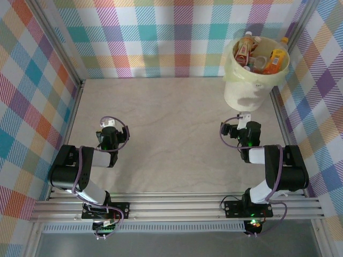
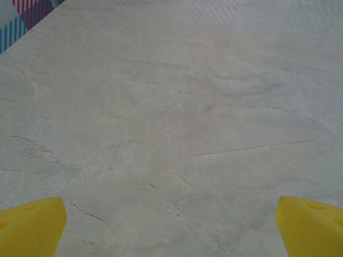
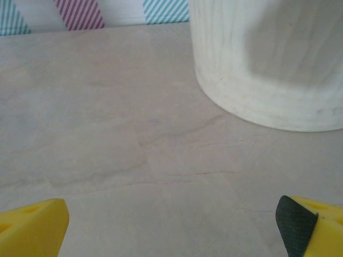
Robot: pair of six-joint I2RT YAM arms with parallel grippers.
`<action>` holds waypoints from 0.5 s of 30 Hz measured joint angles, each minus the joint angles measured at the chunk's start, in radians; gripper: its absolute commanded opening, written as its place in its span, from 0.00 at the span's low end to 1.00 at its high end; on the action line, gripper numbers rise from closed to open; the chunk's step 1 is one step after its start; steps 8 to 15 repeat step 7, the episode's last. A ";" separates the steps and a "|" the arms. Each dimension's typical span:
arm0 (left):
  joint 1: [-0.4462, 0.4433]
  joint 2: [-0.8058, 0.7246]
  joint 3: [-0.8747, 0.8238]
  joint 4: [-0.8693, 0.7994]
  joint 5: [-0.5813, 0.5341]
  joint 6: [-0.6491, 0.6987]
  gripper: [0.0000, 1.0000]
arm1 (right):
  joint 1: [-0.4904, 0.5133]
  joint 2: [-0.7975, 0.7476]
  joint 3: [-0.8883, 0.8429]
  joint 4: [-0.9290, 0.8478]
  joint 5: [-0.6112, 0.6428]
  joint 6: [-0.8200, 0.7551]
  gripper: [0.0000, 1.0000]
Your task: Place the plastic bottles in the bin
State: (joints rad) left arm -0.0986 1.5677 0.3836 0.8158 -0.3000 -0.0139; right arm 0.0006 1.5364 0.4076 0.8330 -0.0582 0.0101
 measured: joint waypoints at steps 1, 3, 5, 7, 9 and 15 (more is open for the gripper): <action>0.000 0.000 0.000 0.000 0.000 0.000 1.00 | 0.000 0.000 0.000 -0.004 0.006 0.000 1.00; 0.000 0.000 0.000 0.000 0.000 0.000 1.00 | 0.000 0.000 0.000 -0.008 0.014 0.000 1.00; 0.000 0.000 0.000 0.000 0.000 0.000 1.00 | 0.000 0.000 0.000 -0.010 0.018 0.000 1.00; 0.000 0.000 0.000 0.000 -0.001 0.000 1.00 | 0.000 0.000 0.000 -0.012 0.022 0.000 1.00; 0.000 0.000 0.000 0.000 -0.001 0.000 1.00 | 0.000 0.000 0.000 -0.012 0.022 0.000 1.00; 0.000 0.000 0.000 0.000 -0.001 0.000 1.00 | 0.000 0.000 0.000 -0.012 0.022 0.000 1.00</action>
